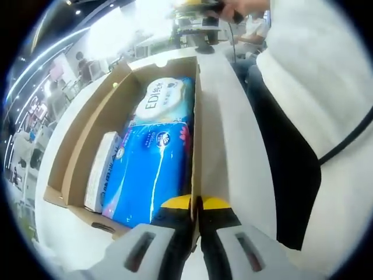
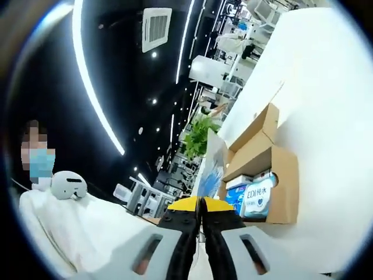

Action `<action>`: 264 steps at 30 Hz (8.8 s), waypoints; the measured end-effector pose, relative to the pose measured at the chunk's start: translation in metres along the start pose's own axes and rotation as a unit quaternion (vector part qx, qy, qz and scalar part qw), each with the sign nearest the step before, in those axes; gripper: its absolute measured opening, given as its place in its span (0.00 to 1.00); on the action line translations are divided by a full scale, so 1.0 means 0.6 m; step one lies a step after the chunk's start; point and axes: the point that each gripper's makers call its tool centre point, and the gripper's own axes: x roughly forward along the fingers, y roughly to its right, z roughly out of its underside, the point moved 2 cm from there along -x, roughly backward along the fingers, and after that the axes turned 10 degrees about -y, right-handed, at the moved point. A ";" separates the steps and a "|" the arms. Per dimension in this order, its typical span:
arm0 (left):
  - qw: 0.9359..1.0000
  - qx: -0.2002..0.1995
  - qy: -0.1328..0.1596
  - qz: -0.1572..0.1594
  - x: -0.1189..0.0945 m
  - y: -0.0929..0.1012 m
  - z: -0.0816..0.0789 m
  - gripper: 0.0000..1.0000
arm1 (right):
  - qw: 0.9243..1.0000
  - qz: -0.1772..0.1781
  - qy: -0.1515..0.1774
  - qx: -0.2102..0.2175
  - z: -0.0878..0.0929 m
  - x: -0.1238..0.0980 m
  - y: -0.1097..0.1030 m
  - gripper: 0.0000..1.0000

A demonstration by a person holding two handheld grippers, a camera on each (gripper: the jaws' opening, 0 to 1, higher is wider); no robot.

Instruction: Operate the shoe box by opening the lid, removing the specified soft item, and placing it in the target area until the item is outside and the box remains undamaged.

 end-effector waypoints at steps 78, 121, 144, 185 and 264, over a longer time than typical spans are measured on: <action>1.000 -0.001 0.000 -0.004 0.004 -0.001 0.000 0.03 | 0.950 0.239 -0.198 -0.032 -0.072 -0.070 0.131 0.00; 1.000 0.004 0.002 0.001 0.001 -0.001 -0.002 0.03 | 0.901 0.362 -0.235 -0.041 -0.017 -0.012 0.243 0.00; 1.000 0.005 -0.001 0.004 0.003 0.000 0.002 0.02 | 0.863 0.433 -0.243 -0.088 -0.011 -0.035 0.306 0.01; 1.000 -0.001 -0.001 -0.004 0.002 0.000 0.000 0.03 | 0.842 0.483 -0.210 -0.118 -0.047 -0.084 0.343 0.21; 1.000 -0.008 -0.004 0.003 0.003 -0.002 0.002 0.03 | 0.804 0.495 -0.173 -0.282 -0.035 0.013 0.369 0.52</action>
